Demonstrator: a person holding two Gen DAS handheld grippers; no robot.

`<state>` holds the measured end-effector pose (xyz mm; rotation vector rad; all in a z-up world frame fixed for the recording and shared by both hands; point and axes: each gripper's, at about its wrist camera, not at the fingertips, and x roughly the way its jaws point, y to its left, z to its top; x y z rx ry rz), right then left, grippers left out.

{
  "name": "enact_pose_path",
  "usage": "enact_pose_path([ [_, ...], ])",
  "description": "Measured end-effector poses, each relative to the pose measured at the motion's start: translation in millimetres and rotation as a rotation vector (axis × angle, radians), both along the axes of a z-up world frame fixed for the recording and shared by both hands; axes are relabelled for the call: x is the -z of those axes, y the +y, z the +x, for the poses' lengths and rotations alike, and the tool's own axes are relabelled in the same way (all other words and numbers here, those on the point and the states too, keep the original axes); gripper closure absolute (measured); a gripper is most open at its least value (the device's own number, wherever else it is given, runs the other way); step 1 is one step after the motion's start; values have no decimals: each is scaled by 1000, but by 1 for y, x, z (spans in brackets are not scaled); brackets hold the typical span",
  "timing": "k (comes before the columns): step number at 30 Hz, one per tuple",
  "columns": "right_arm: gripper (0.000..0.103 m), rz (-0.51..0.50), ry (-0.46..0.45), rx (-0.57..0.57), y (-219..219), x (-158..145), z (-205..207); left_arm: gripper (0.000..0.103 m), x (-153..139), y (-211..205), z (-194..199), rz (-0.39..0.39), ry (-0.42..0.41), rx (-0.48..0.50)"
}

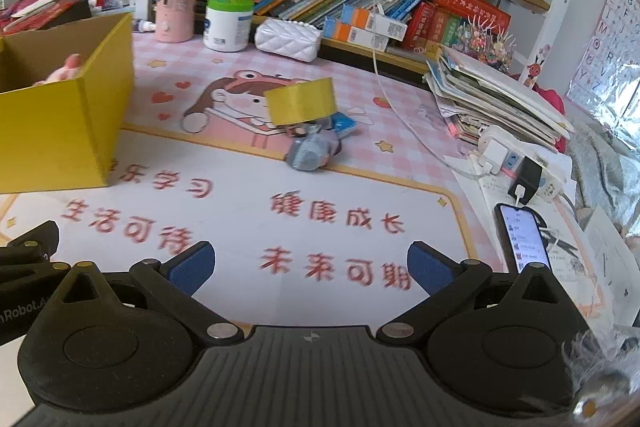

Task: Organize objects
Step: 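Withdraw both tools from the box toward the yellow tape roll and grey toy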

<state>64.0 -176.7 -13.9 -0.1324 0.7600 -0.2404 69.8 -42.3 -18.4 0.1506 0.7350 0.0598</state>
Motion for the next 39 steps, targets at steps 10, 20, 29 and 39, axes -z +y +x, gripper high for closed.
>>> enact_pose_path([
  [10,0,14,12,-23,-54,5,45,3,3,-47,33,4,6,-37],
  [20,3,72,4,-122,-93,11,81,3,9,-75,55,-16,31,-87],
  [29,12,163,13,-200,-111,23,124,3,16,-89,64,13,66,-92],
  [39,13,176,82,-285,-97,52,179,3,18,-90,65,42,85,-95],
])
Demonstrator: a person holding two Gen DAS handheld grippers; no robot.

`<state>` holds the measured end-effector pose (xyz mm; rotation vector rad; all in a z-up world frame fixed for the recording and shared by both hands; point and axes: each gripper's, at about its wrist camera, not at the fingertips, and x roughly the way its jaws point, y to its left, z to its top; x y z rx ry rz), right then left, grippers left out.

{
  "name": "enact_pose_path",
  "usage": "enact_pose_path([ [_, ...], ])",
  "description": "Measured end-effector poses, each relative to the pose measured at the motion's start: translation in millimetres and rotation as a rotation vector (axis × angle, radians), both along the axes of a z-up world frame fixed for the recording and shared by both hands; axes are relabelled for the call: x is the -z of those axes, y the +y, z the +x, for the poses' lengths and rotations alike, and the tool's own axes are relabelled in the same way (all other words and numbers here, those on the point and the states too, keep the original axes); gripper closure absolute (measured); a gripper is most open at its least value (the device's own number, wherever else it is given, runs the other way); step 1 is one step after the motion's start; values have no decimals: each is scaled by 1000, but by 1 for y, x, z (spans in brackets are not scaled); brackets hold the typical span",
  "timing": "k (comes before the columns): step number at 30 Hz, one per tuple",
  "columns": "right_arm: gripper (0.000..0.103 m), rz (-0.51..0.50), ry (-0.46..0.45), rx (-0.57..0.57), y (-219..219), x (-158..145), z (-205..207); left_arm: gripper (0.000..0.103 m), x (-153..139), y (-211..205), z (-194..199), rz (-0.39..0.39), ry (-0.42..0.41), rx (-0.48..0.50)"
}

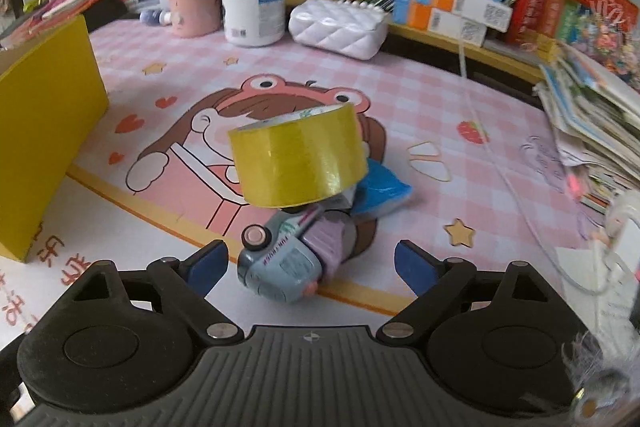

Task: Organize objects
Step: 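Withdraw both tools from the box toward the yellow tape roll and grey toy, then grasp the grey toy with the right tool while the left tool grasps the yellow tape roll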

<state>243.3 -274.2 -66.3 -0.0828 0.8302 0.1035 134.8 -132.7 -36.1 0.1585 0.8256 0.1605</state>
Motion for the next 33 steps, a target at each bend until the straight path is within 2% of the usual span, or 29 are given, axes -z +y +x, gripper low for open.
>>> enact_pose_path([
  [2,19,0,20,-7,2,6,7,3,0,1,0,3,2,-7],
  [4,32,11,44,-13,2,11,11,3,-1,2,-1,2,1,-10],
  [5,35,20,53,-15,1,12,12,3,-1,2,-1,0,1,-10],
  [7,51,50,47,-21,-3,12,10,3,-1,1,-1,0,1,-8],
  [8,54,56,46,-32,-4,11,9,3,-1,0,-1,-2,1,-5],
  [19,56,220,33,62,-53,-20,-30,3,-1,-30,5,-31,-24,96],
  [26,56,202,-56,154,-86,-40,-62,3,-5,-50,18,-81,-57,125],
  [33,56,176,-128,228,-113,-51,-76,3,1,-71,36,-154,-33,163],
])
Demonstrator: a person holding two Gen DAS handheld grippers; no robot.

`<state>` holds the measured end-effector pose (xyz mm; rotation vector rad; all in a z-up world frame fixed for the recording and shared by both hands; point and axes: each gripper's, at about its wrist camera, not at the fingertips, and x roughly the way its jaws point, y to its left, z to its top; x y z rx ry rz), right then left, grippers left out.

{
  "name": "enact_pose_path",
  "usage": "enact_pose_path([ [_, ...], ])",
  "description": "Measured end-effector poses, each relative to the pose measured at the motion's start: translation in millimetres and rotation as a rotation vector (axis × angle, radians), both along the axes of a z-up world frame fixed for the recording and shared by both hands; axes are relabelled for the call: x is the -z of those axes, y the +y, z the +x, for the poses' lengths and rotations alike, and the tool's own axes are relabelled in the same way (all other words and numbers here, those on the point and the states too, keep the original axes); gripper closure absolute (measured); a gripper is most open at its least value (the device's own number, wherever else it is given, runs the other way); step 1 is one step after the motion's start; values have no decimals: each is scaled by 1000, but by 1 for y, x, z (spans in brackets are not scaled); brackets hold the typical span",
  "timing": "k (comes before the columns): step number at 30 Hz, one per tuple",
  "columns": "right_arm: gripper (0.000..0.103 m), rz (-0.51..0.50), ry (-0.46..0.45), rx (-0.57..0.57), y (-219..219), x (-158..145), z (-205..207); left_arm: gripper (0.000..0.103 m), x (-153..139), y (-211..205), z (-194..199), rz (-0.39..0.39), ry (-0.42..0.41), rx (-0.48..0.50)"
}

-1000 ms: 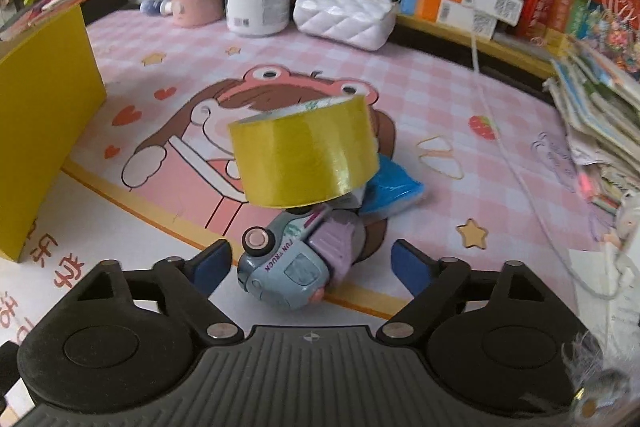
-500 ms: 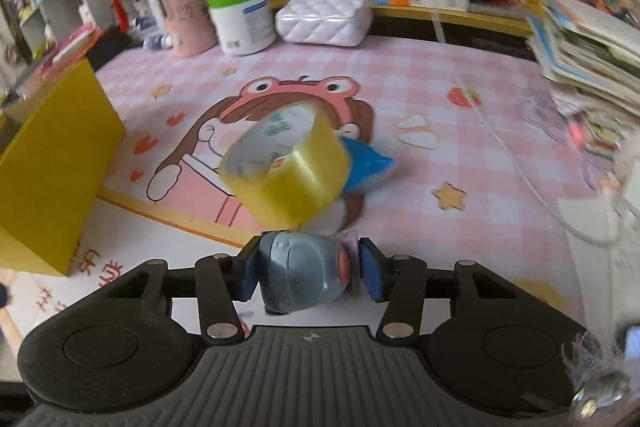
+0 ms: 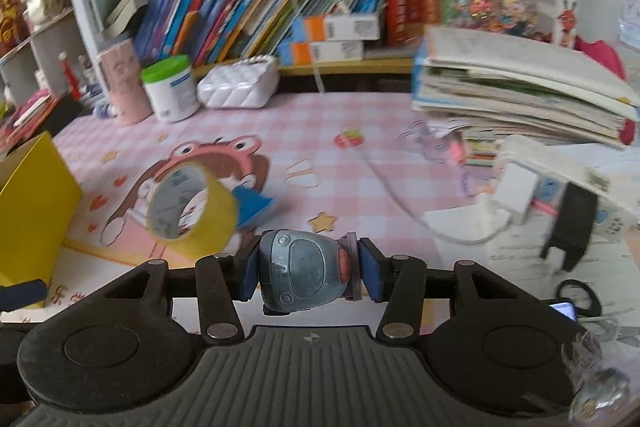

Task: Organize objects
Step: 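Grasp the grey toy with the right tool while the left tool grasps the yellow tape roll, then carry the tape roll with the left tool while the right tool carries the grey toy toward the box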

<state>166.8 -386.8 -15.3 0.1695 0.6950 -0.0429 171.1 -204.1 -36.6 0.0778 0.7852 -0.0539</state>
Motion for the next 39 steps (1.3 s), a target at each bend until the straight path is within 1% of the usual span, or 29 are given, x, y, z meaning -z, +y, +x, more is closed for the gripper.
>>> enact_pose_path([
  [4,56,-5,2,25,-10,0,-1,3,3,-9,16,-21,1,18],
  [7,56,-35,-1,18,-9,0,-2,3,7,-13,35,-86,27,43],
  [12,56,-69,-8,-18,-4,-1,-1,3,15,-17,65,-157,40,22],
  [17,56,-85,8,-42,-2,2,0,3,25,-21,91,-179,71,-8],
  [21,56,-93,21,-59,-2,6,1,4,31,-23,105,-219,82,-23],
  [24,56,-97,27,-71,0,7,1,8,35,-23,112,-238,96,-43],
  [25,56,-98,29,-75,1,7,1,16,37,-23,113,-255,101,-32],
  [26,56,-98,31,-78,1,7,1,17,37,-23,114,-265,105,-19],
  [27,56,-98,32,-79,1,8,1,17,36,-24,113,-255,103,-19],
  [29,56,-99,32,-78,1,8,1,18,32,-25,110,-232,94,-17],
  [33,56,-99,33,-68,3,7,4,18,12,-18,90,-235,4,-4],
  [35,56,-94,40,-66,6,8,6,18,1,-13,78,-222,-43,5],
  [39,56,-78,60,-77,17,10,9,18,-14,-3,59,-185,-88,-1],
])
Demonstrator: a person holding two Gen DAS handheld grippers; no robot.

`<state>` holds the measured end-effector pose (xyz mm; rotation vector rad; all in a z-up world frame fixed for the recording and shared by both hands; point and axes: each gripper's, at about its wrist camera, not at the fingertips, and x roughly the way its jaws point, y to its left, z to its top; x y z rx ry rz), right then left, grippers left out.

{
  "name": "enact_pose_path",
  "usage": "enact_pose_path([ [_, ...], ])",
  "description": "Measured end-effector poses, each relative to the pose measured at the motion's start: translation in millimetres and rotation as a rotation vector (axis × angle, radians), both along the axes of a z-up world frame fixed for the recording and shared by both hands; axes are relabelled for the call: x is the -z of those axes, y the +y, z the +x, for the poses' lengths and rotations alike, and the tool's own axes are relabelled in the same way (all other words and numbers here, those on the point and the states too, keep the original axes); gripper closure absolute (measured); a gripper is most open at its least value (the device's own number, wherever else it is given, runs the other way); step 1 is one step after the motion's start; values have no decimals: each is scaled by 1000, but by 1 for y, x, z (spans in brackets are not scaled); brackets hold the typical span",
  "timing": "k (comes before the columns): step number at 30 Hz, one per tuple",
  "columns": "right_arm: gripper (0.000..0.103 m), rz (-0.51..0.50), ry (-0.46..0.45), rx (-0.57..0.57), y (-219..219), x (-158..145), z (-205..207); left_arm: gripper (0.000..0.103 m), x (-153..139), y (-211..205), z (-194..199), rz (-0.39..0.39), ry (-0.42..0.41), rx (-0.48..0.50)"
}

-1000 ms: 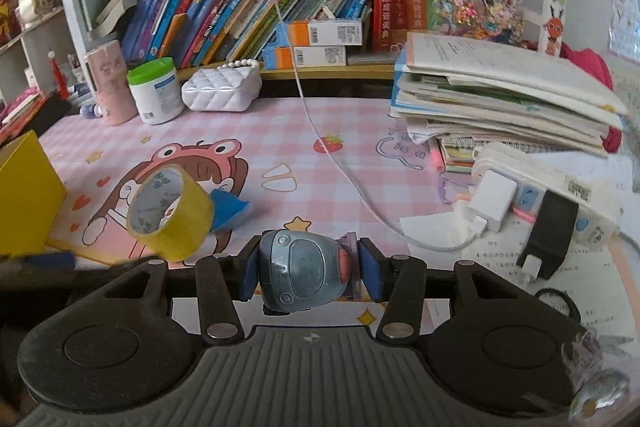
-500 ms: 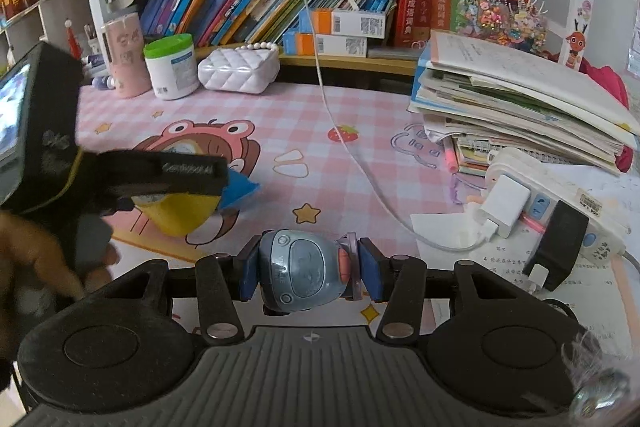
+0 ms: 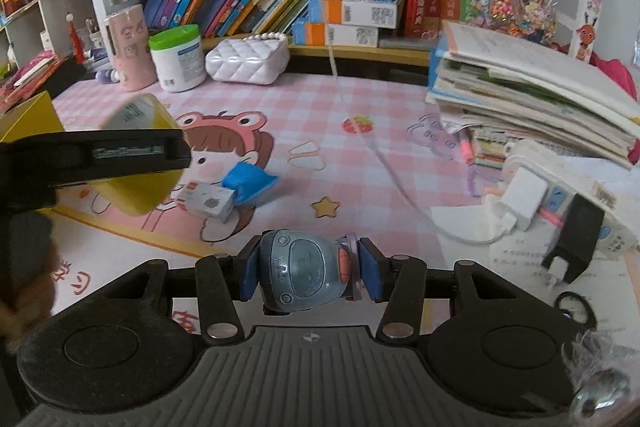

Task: Organize objects
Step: 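Carry the tape roll with the left tool while the right tool carries the grey toy toward the box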

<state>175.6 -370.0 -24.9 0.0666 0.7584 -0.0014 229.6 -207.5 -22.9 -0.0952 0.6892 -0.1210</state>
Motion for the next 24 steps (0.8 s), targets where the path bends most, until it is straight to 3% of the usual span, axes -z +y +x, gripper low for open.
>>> enact_pose_path([
  [15,56,-19,-2,-92,61,-6,-20,17,-12,62,-77,23,-15,-77],
  [24,56,-32,-11,-160,121,-13,-42,17,-17,117,-113,30,-28,-117],
])
